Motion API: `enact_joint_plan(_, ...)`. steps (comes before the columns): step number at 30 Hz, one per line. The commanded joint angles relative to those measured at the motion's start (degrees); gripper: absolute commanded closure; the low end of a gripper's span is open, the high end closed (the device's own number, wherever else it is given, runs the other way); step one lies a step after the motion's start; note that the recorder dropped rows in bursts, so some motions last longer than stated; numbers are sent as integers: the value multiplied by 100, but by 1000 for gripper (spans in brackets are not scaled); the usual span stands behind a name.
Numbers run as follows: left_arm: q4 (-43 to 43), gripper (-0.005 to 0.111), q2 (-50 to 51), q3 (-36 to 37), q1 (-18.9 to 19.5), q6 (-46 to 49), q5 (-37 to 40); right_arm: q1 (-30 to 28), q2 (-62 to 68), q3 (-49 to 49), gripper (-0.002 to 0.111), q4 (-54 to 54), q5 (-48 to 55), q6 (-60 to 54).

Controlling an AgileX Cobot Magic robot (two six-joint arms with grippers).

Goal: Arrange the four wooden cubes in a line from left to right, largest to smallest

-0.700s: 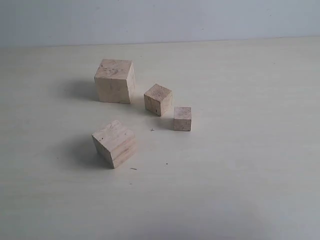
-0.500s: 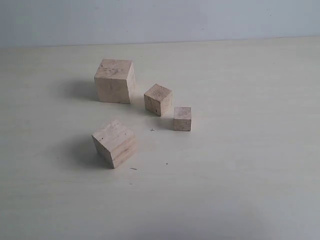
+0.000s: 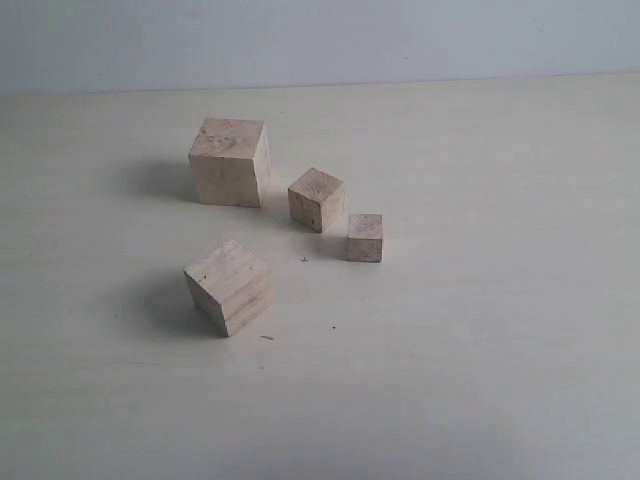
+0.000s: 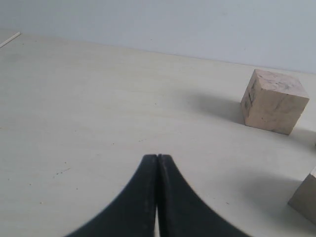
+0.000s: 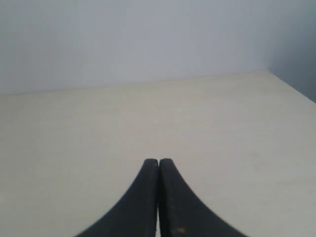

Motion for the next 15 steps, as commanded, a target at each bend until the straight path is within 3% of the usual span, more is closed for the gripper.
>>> enact_joint_plan(1, -40, 107, -25, 20, -33, 22, -48, -28, -37, 26, 108, 816, -1184, -67)
enact_joint_plan(10, -40, 107, -25, 20, -33, 22, -48, -28, -37, 26, 108, 813, -1856, -80)
enact_joint_plan(15, -40, 107, -25, 20, -33, 22, -48, -28, -37, 17, 108, 1159, -3466, 672)
